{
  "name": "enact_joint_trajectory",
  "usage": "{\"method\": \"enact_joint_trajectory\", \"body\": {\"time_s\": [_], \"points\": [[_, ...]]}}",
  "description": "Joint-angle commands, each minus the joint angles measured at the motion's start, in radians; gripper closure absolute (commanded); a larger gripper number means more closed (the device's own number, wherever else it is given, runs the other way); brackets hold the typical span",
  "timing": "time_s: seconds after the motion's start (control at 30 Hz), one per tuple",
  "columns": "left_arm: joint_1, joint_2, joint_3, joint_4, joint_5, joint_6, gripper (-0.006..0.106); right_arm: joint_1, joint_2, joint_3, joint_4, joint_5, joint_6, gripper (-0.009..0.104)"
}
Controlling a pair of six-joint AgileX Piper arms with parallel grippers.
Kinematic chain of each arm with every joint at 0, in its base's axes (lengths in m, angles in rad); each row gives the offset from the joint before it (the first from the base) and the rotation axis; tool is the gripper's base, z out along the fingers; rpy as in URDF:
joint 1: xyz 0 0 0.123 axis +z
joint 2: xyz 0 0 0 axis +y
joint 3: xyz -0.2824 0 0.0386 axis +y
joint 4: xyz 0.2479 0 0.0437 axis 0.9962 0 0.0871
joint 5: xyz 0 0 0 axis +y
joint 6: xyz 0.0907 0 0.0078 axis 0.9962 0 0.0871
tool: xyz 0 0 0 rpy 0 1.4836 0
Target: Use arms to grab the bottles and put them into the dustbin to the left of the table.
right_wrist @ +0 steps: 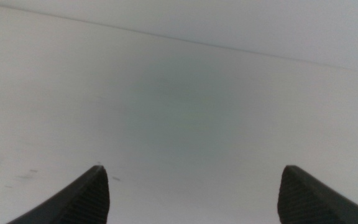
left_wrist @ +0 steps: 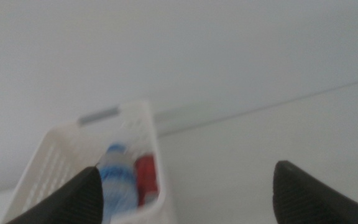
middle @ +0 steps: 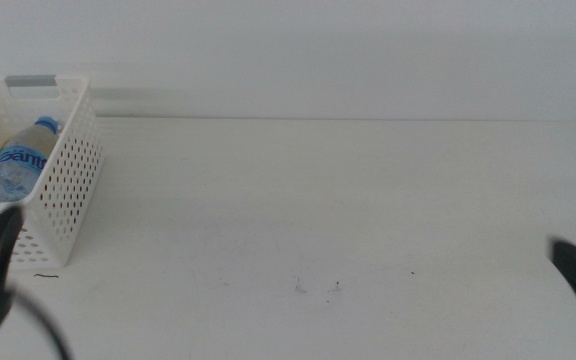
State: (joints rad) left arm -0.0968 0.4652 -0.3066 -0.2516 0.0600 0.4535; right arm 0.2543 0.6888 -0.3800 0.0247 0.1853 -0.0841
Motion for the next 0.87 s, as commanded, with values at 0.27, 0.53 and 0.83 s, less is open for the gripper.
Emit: {"method": "enact_joint_trajectory", "body": {"time_s": [0.27,0.53,0.83], "points": [[0.077,-0.424,0.274,-0.030,0.115,-0.009,0.007,-0.198,-0.599,0.321,-0.019,-0.019,-0.003,0.013],[0.093,-0.465,0.307,-0.091,0.085,-0.009,0.007,-0.198,-0.685,0.380,-0.025,-0.032,-0.003,0.013],[0.116,-0.465,0.307,-0.080,0.064,-0.009,0.007,-0.198,-0.689,0.380,-0.033,-0.028,-0.003,0.013]]}}
